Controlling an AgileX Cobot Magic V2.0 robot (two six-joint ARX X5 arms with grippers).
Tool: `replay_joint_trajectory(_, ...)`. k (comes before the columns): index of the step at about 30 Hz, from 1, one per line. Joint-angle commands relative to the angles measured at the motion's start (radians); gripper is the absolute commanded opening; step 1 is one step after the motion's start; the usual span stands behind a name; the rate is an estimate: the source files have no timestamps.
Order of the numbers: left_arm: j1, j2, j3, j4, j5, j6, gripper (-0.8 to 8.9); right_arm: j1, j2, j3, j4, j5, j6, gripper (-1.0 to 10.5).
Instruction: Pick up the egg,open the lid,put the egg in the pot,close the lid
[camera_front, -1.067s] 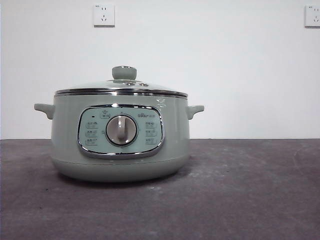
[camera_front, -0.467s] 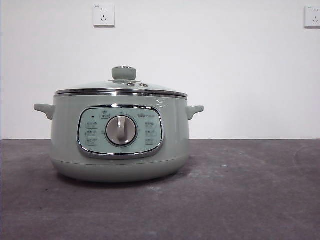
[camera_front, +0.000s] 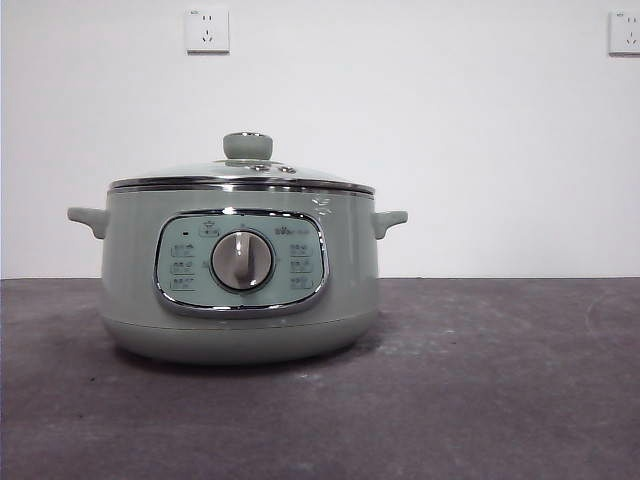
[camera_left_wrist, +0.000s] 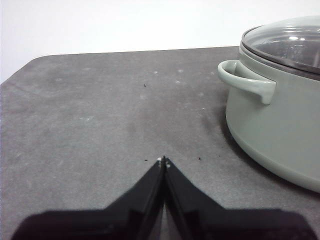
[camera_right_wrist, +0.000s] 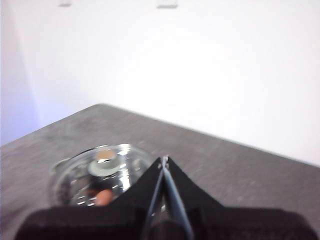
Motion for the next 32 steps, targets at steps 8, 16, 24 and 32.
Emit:
replay_joint_trajectory(8, 0.003, -0.002, -0.015, 0.003, -0.002, -0.006, -0.03, -0.043, -0.272, -0.539, 0.365, 0.024, 0.024, 0.0)
replay_joint_trajectory(16, 0.003, -0.002, -0.015, 0.003, -0.002, -0.006, -0.03, -0.042, -0.458, -0.843, 0.467, 0.162, 0.082, 0.0)
replay_joint_trajectory(24, 0.003, -0.002, -0.015, 0.003, -0.002, -0.006, -0.03, -0.042, -0.549, -1.015, 0.484, 0.161, 0.102, 0.0)
replay_joint_trajectory(32, 0.003, -0.002, -0.015, 0.003, -0.002, -0.006, -0.03, -0.042, -0.589, -1.075, 0.463, 0.16, 0.113, 0.0)
